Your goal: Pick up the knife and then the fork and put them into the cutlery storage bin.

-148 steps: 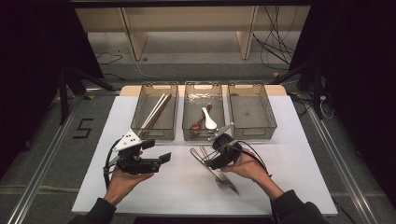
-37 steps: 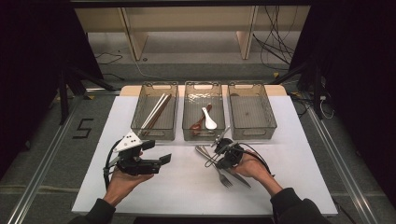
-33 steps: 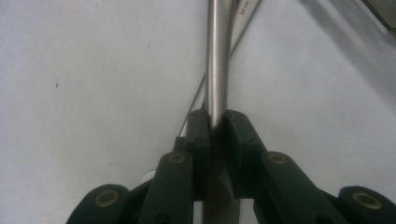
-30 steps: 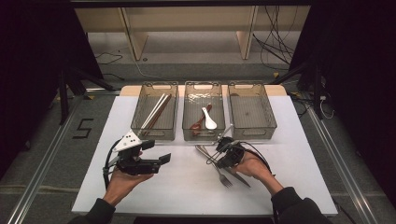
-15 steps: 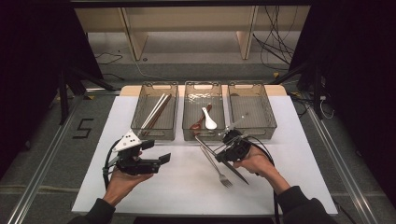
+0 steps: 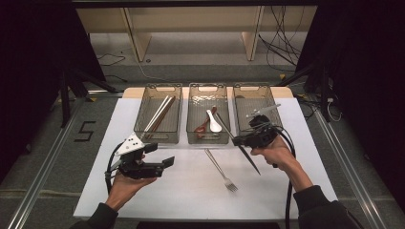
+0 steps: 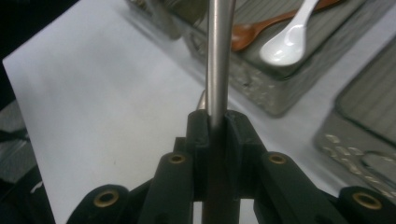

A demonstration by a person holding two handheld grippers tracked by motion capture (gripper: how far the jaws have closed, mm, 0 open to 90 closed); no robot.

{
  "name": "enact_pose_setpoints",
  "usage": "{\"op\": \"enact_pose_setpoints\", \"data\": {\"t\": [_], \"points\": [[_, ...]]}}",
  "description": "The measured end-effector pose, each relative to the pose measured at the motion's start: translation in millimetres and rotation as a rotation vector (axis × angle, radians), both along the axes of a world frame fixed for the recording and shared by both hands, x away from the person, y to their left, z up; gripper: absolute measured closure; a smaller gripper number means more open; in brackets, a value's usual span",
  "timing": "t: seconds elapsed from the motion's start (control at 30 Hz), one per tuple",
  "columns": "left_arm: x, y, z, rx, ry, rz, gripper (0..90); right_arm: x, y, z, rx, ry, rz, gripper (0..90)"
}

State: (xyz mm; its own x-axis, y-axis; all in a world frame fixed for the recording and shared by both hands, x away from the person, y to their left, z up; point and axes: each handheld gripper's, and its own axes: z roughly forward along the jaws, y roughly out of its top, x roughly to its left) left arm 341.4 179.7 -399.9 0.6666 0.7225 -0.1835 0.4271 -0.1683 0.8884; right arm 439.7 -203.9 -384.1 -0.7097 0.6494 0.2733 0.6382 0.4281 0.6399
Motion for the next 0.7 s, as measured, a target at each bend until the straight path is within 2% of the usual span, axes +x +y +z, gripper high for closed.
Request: {"op": "enact_pose_setpoints", "data": {"t": [0.23, 0.5, 0.7], "points": [[-0.2, 1.3, 0.2, -0.010, -0.001, 0.008, 16.0, 10.7, -24.5, 11.3, 0.047, -0.032, -0.091, 81.1], [0.1, 2.9, 0.5, -0.011, -0.006, 0.009, 16.0, 19.1, -41.8, 20.1, 0.084, -0.048, -0.153, 81.1], [0.1, 2.8, 0.6, -0.012, -0.006, 0.008, 16.0, 30.7, -55.0, 28.4, 0.084, -0.051, -0.210, 81.1]]}}
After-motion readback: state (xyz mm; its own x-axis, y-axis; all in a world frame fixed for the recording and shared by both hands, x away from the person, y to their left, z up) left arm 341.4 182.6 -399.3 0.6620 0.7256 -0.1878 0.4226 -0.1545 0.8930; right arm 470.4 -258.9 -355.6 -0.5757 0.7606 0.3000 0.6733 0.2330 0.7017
